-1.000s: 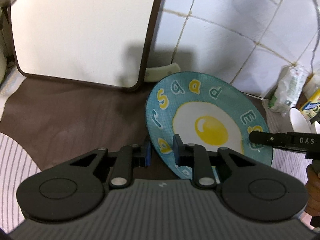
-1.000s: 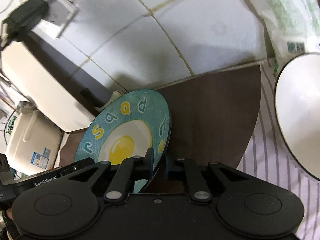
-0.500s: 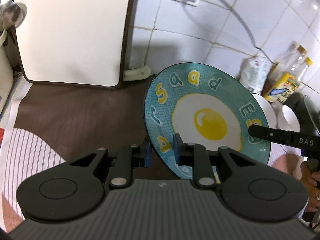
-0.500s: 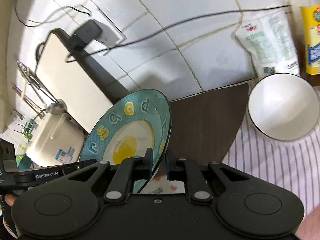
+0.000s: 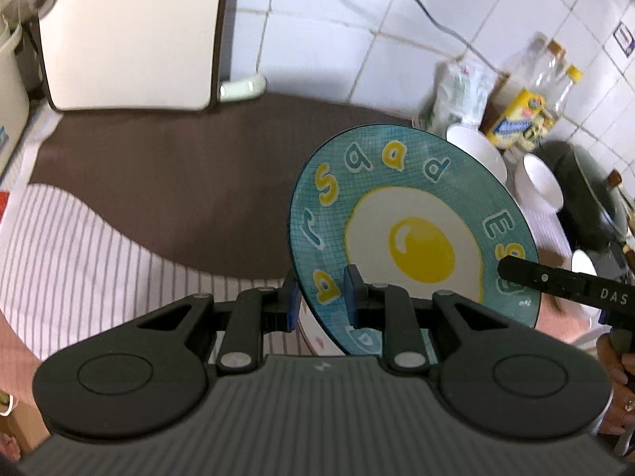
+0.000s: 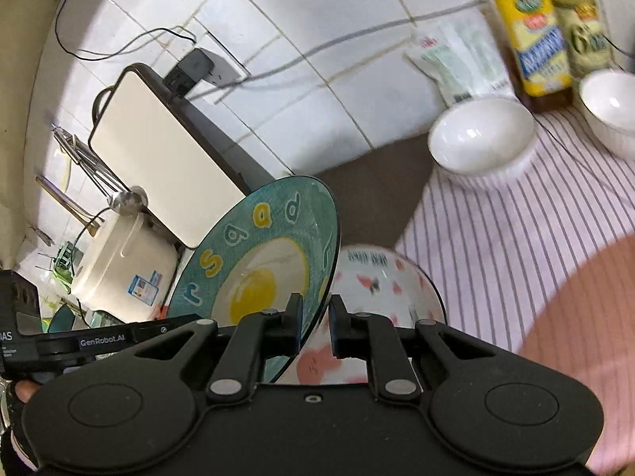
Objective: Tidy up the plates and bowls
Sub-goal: 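Carry the blue egg plate over and lower it onto the bunny plate, then open both grippers and move them to the white bowl by the stove, then close the left gripper on the white bowl rim while the right gripper pinches the opposite rim, then lift the white bowl and carry it toward the other white bowls, then lower the held bowl into the white bowl beside the bottles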
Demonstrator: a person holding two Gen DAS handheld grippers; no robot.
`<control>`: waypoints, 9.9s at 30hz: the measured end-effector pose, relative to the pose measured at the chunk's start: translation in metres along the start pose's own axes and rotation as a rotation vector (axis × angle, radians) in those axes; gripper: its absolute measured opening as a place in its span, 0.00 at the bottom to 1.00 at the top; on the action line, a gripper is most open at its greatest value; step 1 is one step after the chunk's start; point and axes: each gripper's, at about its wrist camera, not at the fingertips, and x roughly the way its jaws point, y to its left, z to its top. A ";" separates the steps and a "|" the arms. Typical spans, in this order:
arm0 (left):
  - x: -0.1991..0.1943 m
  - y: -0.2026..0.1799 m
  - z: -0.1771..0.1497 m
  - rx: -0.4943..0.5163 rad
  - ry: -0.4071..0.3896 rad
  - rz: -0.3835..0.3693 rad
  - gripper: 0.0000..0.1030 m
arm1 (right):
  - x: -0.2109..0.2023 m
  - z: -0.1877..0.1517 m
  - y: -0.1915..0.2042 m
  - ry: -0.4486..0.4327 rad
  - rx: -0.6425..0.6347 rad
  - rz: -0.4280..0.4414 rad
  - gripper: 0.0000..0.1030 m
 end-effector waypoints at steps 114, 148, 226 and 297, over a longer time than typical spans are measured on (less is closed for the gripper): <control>-0.029 -0.201 -0.058 0.241 -0.023 -0.038 0.48 | -0.180 -0.071 -0.030 -0.322 -0.521 -0.370 0.50; 0.141 -0.335 -0.072 0.270 -0.001 -0.223 0.67 | -0.129 -0.079 -0.194 -0.353 -0.355 -0.576 0.93; 0.137 -0.219 -0.045 0.056 0.096 -0.023 0.23 | -0.043 -0.076 -0.111 -0.228 -0.510 -0.382 0.94; 0.213 -0.164 0.099 -0.021 0.038 -0.081 0.11 | 0.060 0.146 -0.138 0.011 0.276 -0.311 0.18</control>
